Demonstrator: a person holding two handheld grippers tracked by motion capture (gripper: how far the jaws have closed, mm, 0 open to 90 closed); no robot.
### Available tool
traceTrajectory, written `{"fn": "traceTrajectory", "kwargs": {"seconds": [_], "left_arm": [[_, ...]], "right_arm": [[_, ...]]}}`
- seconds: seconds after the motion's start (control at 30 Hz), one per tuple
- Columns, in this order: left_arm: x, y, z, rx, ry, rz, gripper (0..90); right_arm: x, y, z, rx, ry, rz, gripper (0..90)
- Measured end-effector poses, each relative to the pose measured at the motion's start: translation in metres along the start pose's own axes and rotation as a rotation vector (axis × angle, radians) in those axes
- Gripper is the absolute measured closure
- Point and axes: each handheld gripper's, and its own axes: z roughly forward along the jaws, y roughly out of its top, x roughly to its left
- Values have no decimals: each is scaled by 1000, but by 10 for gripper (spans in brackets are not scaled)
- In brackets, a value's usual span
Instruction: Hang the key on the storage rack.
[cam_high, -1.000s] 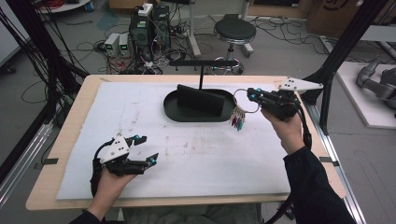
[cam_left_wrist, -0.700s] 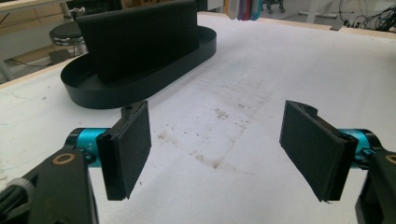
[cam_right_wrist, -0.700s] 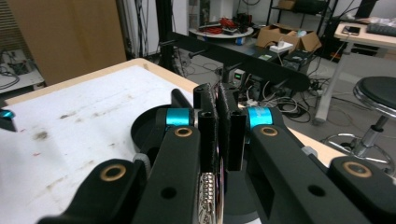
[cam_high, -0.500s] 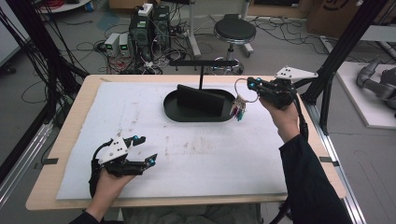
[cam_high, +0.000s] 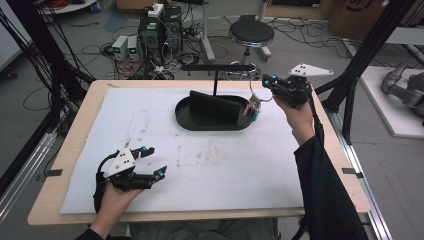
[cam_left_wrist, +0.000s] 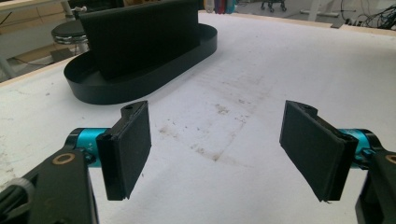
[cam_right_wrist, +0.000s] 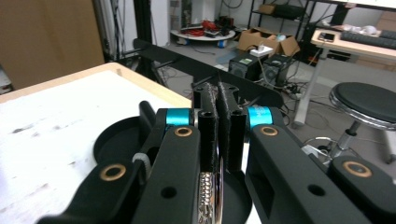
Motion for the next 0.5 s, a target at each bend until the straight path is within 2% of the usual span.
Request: {"fn": "traceTrajectory", "kwargs": {"seconds": [0.27, 0.5], "left_arm": [[0, -2, -3, 3, 6, -5, 249], [-1, -3, -5, 5, 10, -2, 249]], "right_arm": [[-9, 0, 11, 4, -29, 3, 878], [-13, 2, 23, -4, -3, 3, 878]]}}
